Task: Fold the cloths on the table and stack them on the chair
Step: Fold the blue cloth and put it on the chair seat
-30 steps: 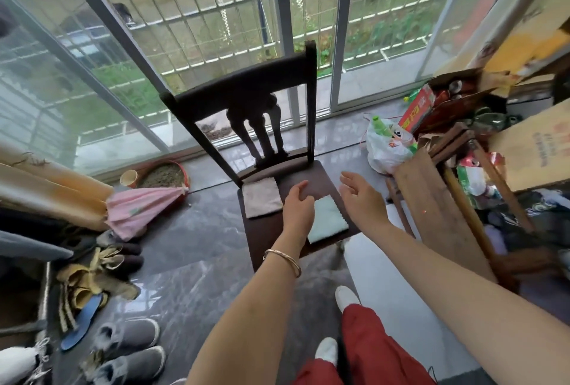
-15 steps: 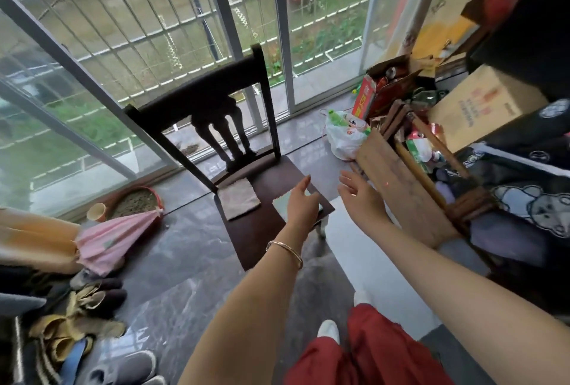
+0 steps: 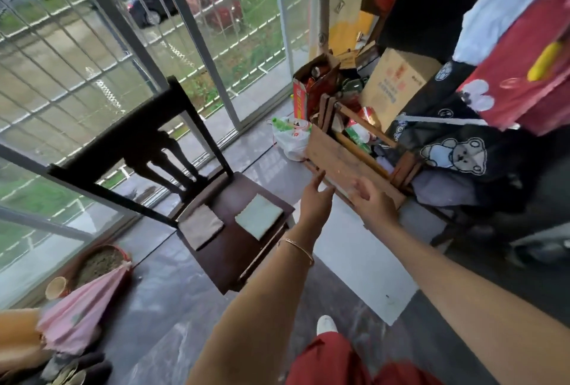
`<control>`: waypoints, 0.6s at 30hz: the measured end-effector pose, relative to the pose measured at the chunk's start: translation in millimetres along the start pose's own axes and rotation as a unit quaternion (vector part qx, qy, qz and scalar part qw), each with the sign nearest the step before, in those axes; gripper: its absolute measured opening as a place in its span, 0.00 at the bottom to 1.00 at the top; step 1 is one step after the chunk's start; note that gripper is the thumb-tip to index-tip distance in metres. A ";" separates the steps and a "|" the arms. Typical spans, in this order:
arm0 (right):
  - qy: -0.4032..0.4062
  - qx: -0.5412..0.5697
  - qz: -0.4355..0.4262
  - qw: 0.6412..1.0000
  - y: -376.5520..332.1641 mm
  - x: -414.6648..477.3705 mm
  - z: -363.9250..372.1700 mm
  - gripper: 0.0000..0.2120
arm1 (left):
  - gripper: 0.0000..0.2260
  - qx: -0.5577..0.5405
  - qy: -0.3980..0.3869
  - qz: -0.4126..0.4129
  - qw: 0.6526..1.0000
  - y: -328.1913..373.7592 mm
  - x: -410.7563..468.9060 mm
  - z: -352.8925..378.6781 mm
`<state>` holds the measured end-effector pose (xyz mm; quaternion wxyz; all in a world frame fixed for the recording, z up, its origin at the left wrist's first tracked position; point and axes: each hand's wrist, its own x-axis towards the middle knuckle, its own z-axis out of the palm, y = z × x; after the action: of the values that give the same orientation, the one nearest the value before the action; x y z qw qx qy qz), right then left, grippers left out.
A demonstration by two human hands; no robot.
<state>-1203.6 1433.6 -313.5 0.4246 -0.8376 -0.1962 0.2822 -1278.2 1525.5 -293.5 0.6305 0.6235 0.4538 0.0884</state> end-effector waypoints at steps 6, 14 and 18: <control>0.029 0.028 0.046 0.998 46.6 -27.2 -57.7 0.20 | 0.22 0.039 -0.045 0.020 0.998 1.4 -26.3 61.2; 0.073 0.086 0.073 0.991 117.9 -71.6 -126.6 0.20 | 0.20 0.078 -0.112 0.019 0.991 -7.5 -78.1 152.9; 0.104 0.101 0.086 0.986 155.9 -101.7 -163.0 0.19 | 0.20 0.096 -0.138 0.028 0.985 -18.5 -106.7 202.9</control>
<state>-1163.2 1190.2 -332.2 0.4998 -0.8288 -0.0487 0.2469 -1209.2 1306.1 -298.7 0.6214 0.6999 0.3514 -0.0252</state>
